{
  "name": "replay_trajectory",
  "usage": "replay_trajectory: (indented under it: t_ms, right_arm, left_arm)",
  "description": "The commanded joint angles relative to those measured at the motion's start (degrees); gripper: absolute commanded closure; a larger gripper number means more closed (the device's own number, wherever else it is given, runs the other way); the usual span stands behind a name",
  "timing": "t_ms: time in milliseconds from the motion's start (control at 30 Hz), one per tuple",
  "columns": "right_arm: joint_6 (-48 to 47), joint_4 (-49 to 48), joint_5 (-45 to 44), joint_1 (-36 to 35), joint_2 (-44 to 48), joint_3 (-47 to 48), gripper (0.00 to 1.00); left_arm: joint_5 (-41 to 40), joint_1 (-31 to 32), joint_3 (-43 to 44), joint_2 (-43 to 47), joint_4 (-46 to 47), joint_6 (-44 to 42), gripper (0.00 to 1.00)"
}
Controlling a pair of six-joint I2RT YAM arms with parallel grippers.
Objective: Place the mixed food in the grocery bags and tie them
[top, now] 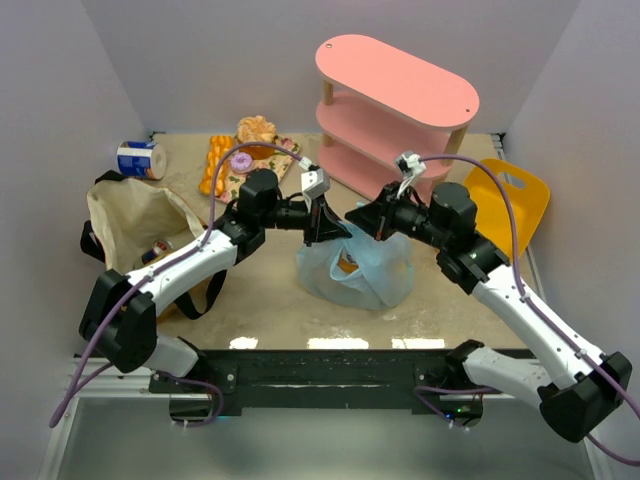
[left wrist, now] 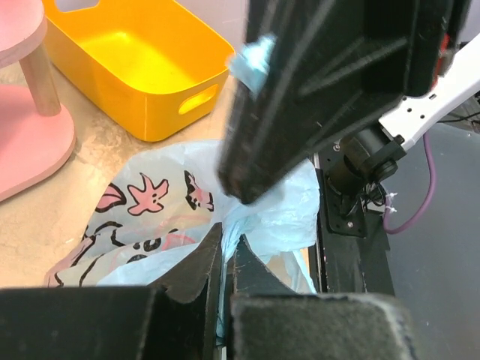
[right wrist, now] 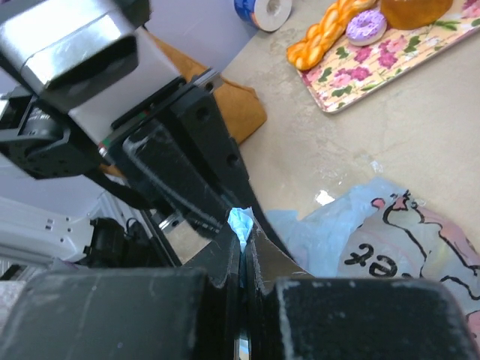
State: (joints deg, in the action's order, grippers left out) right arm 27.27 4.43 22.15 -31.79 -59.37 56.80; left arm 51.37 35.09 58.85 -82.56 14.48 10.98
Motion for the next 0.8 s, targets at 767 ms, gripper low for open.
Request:
replay_trajectory:
  t_ms: [767]
  right_arm:
    - [-10.12, -6.43, -2.38, -11.19, 5.32, -18.21, 0.98]
  left_arm:
    - [7.50, -2.57, -0.05, -4.35, 6.79, 11.34, 1.00]
